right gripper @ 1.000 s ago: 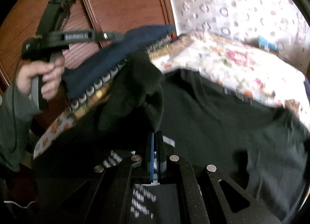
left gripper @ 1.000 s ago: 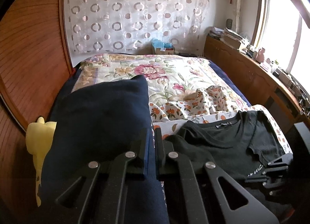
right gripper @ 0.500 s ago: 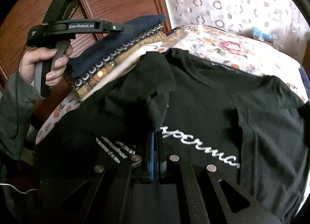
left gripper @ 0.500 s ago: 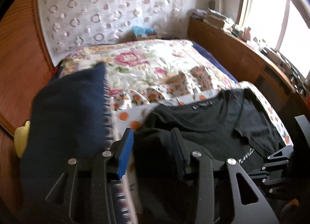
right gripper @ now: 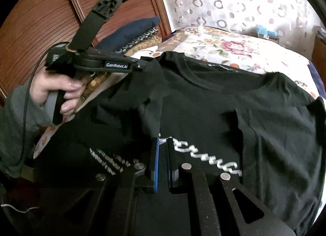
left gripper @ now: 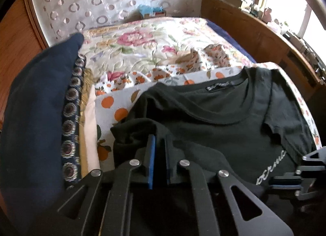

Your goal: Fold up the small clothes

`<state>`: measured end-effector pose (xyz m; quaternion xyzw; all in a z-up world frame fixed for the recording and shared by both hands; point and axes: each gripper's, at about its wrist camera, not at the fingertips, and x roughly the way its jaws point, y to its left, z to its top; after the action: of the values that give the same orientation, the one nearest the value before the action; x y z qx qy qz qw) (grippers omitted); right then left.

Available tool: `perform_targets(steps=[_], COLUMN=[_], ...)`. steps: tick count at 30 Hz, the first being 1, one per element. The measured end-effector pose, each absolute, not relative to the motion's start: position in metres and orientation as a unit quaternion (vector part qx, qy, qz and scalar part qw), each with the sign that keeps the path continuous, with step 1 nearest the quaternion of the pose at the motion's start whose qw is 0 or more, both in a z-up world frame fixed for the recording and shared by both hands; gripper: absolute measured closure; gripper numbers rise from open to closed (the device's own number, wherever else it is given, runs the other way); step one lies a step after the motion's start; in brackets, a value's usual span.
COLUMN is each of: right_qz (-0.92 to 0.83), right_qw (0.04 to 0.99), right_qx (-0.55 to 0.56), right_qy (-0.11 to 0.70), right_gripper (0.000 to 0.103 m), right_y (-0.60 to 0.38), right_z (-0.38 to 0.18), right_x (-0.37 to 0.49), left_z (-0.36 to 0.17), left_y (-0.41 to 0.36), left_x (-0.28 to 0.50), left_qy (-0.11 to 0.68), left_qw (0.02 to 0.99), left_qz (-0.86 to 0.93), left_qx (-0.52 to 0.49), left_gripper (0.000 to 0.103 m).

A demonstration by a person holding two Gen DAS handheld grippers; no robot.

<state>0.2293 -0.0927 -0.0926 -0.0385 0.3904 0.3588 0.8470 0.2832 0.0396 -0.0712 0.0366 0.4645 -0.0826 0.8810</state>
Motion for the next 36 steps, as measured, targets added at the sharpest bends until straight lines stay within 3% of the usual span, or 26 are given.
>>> perform_targets(steps=[10,12,18,30,32,34,36], right_qz=[0.378,0.385,0.368,0.341,0.320,0.292,0.258], right_qw=[0.836,0.835,0.843,0.865,0.876,0.886,0.896], right_qx=[-0.057,-0.067,-0.075,-0.062,-0.058,-0.061,-0.062], right_qy=[0.393,0.388,0.385,0.362,0.355,0.355,0.355], right_gripper=[0.097,0.103,0.103,0.103,0.099,0.081,0.069], right_y=[-0.070,-0.072,-0.081,-0.099,-0.116,-0.135,-0.159], right_z=[-0.111,-0.113,-0.113,-0.093,-0.089,-0.088,-0.089], right_x=[0.244,0.242,0.229,0.225,0.230,0.238,0.247], left_z=[-0.038,-0.029,-0.004,0.019,0.021,0.023,0.024], left_y=[0.060,0.066,0.090,0.094,0.092,0.091,0.089], left_x=[0.259,0.256,0.249,0.238,0.233,0.229,0.224], left_qy=[0.408,0.390,0.344,0.318,0.314,0.311,0.307], left_qw=[0.909,0.917,0.936,0.943,0.944,0.945,0.946], left_qz=[-0.087,-0.084,-0.059,-0.089,-0.095,-0.098,-0.101], left_qx=[0.008,-0.003,-0.031,-0.041,-0.036,-0.032,-0.032], left_gripper=[0.096,0.096,0.096,0.096,0.096,0.096,0.096])
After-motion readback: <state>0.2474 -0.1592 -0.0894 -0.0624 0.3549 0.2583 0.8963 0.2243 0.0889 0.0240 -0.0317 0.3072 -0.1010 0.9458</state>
